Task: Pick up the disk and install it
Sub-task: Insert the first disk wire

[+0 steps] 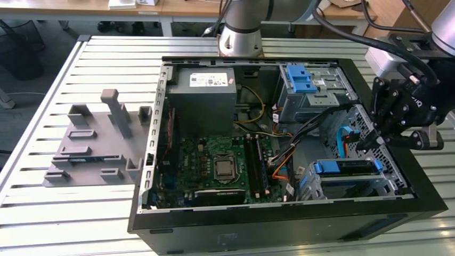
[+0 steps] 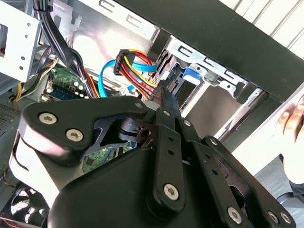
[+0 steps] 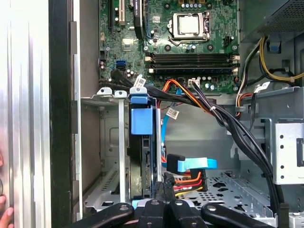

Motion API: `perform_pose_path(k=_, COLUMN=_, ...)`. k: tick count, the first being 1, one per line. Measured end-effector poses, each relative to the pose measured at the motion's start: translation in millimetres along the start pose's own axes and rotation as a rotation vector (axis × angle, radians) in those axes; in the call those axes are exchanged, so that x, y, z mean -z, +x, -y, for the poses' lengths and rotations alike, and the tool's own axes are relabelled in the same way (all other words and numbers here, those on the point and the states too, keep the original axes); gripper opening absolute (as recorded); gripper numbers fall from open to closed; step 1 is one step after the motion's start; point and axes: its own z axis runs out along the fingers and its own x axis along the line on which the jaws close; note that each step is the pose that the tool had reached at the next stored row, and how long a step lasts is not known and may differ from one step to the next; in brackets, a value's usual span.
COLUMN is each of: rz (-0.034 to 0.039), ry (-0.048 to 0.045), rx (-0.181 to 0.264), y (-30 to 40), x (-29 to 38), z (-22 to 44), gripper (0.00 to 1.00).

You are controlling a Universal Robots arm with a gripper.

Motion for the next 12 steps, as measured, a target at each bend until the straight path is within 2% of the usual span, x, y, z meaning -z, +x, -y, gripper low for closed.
perform_pose_path(k=8, rz=0.0001, ry=0.0002, rx=0.000, y=-1.3, x=-0.1, z=-4.8, gripper=0.11)
perform_pose_path(k=12, rz=0.0001, ry=0.0002, rx=0.000, y=-1.4, x=-0.1, z=-5.2, gripper=0.11)
